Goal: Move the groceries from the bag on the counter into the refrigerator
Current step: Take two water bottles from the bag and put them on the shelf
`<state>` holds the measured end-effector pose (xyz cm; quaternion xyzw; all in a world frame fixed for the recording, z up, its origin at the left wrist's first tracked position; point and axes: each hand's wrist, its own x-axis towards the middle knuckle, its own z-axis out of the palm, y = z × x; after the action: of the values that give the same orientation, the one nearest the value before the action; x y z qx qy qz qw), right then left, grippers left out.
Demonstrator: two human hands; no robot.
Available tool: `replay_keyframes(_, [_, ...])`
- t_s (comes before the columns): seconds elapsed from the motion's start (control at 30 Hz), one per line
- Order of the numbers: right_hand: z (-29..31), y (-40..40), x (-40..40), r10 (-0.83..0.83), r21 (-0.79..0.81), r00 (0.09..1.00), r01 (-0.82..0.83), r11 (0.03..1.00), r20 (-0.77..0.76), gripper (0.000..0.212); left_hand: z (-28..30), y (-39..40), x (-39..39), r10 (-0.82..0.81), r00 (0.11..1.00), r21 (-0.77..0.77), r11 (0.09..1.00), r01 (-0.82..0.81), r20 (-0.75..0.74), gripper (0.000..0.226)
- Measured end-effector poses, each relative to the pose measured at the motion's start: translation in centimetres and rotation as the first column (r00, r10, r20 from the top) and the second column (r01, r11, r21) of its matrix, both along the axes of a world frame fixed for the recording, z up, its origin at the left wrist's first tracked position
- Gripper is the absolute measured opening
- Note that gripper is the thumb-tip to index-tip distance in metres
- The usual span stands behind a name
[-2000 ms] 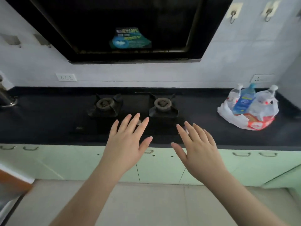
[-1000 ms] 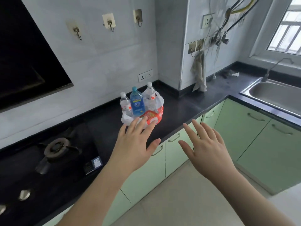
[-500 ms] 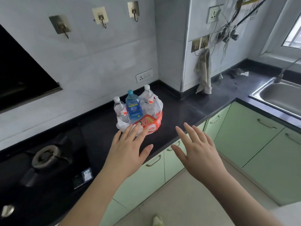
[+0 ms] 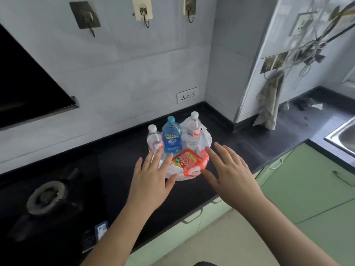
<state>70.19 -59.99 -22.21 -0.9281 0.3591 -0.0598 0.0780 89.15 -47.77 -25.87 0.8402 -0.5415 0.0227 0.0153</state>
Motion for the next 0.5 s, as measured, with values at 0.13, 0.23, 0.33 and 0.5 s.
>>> replay_keyframes(0.13, [-1.5,-1.1,2.5,0.042,0.014,0.998,-0.041,0.999,-0.038,0.074,-1.9,-1.2,1.8,0.042,0.999,-0.001,0.999,-0.042,0.012,0.071])
replay_keyframes(0.23, [-2.7,-2.0,3.8,0.080,-0.005,0.995,-0.080,0.997,-0.055,0.074,-3.1,-1.7,2.7,0.058,0.998,0.006,0.998,-0.058,0.019,0.071])
replay_keyframes(0.33, [-3.9,-3.5,4.8,0.103,0.031,0.992,-0.101,0.994,-0.078,0.069,-4.3,-2.3,3.3,0.083,0.997,0.007,0.997,-0.083,0.011,0.070])
replay_keyframes(0.5, [-5.5,-6.8,6.7,0.151,0.098,0.987,-0.145,0.984,-0.053,0.071,-6.5,-4.2,3.6,0.160,0.986,0.032,0.987,-0.159,-0.041,0.070])
